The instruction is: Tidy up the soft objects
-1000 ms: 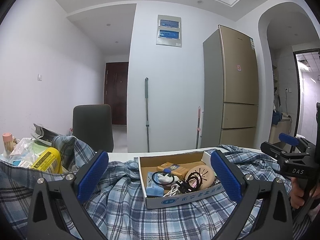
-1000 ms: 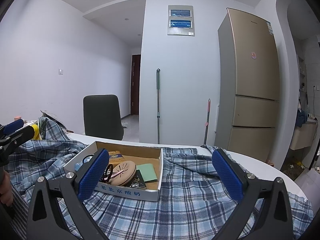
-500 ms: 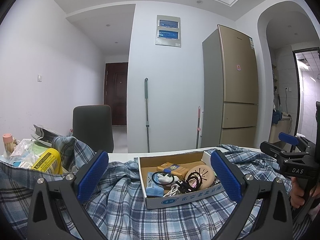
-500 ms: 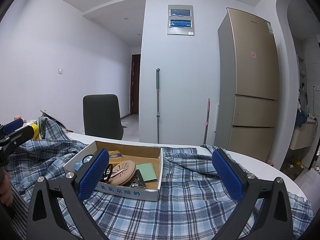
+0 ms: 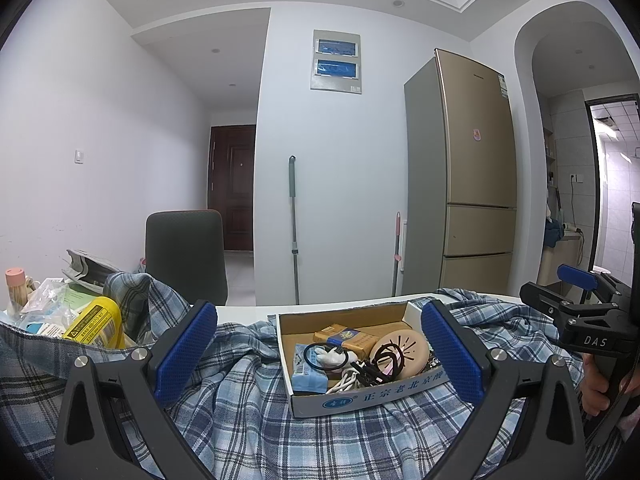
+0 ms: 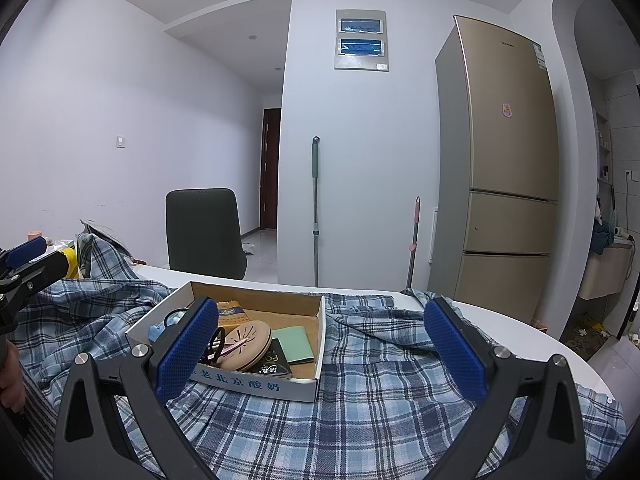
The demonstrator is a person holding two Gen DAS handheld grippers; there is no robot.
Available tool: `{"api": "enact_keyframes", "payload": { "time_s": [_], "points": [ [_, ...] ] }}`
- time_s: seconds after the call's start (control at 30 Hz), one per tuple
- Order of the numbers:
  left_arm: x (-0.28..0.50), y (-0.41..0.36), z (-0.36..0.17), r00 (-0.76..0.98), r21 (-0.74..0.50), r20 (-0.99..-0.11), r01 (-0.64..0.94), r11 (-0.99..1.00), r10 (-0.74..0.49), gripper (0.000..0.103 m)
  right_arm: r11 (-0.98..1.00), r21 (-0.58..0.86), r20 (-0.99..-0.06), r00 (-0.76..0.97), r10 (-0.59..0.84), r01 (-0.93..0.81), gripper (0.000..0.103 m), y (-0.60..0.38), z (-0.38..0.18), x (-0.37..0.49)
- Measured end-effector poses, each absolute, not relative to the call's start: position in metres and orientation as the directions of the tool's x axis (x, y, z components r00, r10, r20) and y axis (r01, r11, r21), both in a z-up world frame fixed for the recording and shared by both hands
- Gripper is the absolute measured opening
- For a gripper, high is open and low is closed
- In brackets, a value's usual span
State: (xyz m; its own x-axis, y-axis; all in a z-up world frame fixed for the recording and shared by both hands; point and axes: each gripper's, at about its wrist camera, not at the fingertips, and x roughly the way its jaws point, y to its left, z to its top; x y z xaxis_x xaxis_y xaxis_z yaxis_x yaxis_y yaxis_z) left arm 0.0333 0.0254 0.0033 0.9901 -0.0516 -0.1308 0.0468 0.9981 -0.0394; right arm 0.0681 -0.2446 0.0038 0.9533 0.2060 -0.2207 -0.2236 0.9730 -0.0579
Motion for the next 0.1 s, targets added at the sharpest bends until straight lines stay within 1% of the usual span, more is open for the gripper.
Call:
{"api": "enact_keyframes", "payload": {
  "time_s": [0.1],
  "points": [
    [0.0333,0.0252,0.0036,0.99,-0.038,-0.13,0.047,0.998,-0.052,0.103,0.973,-0.058,-0.22,0.954,0.206,-0.223,0.103,-0.2447,0.0038,0.0681]
  ]
}}
